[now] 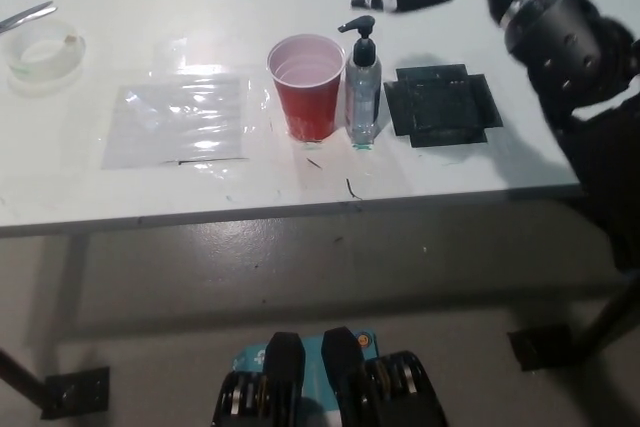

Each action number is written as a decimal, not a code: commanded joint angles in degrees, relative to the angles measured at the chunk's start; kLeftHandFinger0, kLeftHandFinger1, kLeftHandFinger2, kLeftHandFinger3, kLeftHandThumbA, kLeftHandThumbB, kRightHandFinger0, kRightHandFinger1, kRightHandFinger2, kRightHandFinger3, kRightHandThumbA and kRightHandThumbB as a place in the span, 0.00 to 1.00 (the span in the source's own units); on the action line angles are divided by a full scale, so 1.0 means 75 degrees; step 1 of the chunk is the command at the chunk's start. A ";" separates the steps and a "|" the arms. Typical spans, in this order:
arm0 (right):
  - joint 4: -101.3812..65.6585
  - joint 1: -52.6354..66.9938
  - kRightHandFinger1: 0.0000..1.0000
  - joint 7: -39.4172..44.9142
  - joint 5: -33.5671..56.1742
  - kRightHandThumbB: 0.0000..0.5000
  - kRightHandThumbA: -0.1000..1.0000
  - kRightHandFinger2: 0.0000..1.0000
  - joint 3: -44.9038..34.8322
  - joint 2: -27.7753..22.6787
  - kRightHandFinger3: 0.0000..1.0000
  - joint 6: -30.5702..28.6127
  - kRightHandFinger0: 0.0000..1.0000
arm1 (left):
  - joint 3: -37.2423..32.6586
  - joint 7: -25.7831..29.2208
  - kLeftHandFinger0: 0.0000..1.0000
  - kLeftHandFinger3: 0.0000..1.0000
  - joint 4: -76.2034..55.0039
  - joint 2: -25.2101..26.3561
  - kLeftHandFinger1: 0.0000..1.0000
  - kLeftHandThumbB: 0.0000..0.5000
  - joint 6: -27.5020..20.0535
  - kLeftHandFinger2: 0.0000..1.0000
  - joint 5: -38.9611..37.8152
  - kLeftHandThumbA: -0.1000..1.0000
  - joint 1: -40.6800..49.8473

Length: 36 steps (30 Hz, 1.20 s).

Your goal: The robot uses its right hand to press the hand soap kept in the middle of the table to get liquid hand soap out

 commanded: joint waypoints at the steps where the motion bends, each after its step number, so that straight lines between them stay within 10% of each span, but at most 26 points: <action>1: -0.0083 -0.0217 1.00 0.0296 -0.0356 1.00 1.00 1.00 0.0092 0.0189 1.00 0.0150 1.00 | -0.0020 0.0177 0.76 0.88 -0.0162 0.0267 0.81 0.15 -0.0110 0.83 0.0061 0.70 -0.0101; 36: 0.1007 0.0044 1.00 0.0603 -0.1688 0.88 1.00 1.00 0.0780 0.0328 1.00 -0.0540 1.00 | -0.0060 0.0256 0.69 0.85 -0.0429 0.0355 0.77 0.08 0.0094 0.78 0.0123 0.83 0.0156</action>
